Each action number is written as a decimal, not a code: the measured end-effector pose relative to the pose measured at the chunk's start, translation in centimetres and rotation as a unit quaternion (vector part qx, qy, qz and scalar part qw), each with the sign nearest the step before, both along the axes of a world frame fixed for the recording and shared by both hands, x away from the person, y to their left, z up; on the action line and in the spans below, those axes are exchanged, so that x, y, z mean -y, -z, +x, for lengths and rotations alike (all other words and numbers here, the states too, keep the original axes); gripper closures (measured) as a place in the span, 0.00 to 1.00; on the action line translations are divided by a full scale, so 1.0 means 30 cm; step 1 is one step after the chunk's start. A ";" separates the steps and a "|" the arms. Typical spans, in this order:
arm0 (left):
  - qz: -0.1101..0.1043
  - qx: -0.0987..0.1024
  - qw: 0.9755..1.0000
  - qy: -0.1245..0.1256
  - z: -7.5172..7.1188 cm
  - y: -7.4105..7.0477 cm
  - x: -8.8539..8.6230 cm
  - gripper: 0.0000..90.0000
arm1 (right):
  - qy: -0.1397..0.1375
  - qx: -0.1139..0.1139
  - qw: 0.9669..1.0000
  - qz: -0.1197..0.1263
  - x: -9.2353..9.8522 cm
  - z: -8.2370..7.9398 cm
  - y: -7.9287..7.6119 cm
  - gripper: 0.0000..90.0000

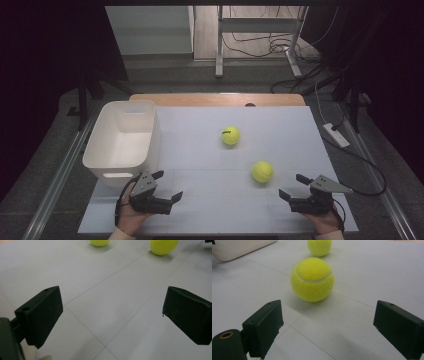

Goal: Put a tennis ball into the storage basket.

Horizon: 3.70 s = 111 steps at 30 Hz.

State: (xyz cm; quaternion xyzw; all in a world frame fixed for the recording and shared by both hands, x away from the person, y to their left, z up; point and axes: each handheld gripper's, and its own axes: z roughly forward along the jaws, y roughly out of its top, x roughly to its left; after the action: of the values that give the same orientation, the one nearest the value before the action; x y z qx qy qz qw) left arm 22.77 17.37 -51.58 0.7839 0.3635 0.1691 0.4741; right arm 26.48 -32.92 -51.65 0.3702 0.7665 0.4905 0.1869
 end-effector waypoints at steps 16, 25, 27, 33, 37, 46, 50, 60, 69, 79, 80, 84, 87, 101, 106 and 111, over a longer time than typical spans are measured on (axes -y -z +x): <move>-0.009 -0.011 1.000 0.013 0.030 -0.015 0.057 0.04 | 0.000 0.000 1.000 0.002 0.003 0.002 0.001 0.09; -0.011 -0.017 1.000 0.020 0.061 -0.033 0.089 0.04 | -0.002 0.002 1.000 0.003 0.000 0.001 0.000 0.09; -0.011 -0.014 1.000 0.021 0.069 -0.042 0.101 0.03 | -0.001 0.003 1.000 0.004 0.000 0.001 -0.001 0.09; -0.011 -0.006 1.000 0.025 0.087 -0.063 0.128 0.03 | -0.002 0.003 1.000 0.003 -0.002 0.000 0.000 0.09; -0.013 -0.012 0.999 0.027 0.099 -0.065 0.137 0.03 | -0.001 0.003 1.000 0.003 -0.001 0.000 0.000 0.09; -0.013 -0.014 0.999 0.028 0.110 -0.067 0.144 0.02 | -0.001 0.004 1.000 0.003 -0.001 -0.001 0.000 0.09; -0.012 -0.014 0.999 0.028 0.119 -0.071 0.153 0.02 | -0.002 0.004 1.000 0.002 -0.003 0.000 0.000 0.09; -0.009 -0.014 0.999 0.034 0.136 -0.079 0.172 0.02 | -0.002 0.004 1.000 0.002 -0.003 0.000 0.000 0.09; -0.004 -0.015 0.999 0.038 0.151 -0.087 0.195 0.02 | -0.002 0.005 1.000 0.002 -0.002 -0.001 -0.001 0.09; -0.012 -0.018 0.999 0.047 0.174 -0.093 0.221 0.02 | -0.002 0.006 1.000 0.003 -0.001 -0.001 -0.002 0.09; -0.011 -0.019 0.999 0.050 0.177 -0.094 0.223 0.02 | -0.001 0.007 1.000 0.003 0.000 -0.001 -0.002 0.09; -0.009 -0.019 0.998 0.055 0.188 -0.097 0.242 0.02 | 0.000 0.006 1.000 0.004 0.001 -0.001 -0.003 0.09; -0.007 -0.017 0.998 0.060 0.200 -0.104 0.262 0.02 | 0.000 0.007 1.000 0.005 0.001 -0.001 -0.003 0.09; -0.021 -0.020 0.996 0.078 0.238 -0.133 0.332 0.03 | 0.000 0.009 1.000 0.009 0.001 -0.004 -0.006 0.09; -0.019 -0.021 0.996 0.081 0.248 -0.140 0.348 0.03 | 0.001 0.009 1.000 0.010 0.004 -0.004 -0.007 0.09; -0.023 -0.024 0.996 0.085 0.261 -0.148 0.365 0.03 | 0.000 0.011 1.000 0.011 0.004 -0.004 -0.008 0.09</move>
State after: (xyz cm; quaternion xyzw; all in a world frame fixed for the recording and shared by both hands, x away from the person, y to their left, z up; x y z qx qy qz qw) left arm 30.61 6.42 -47.15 0.8048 0.3103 0.1014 0.4956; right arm 26.35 -33.03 -51.41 0.3669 0.7590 0.5026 0.1915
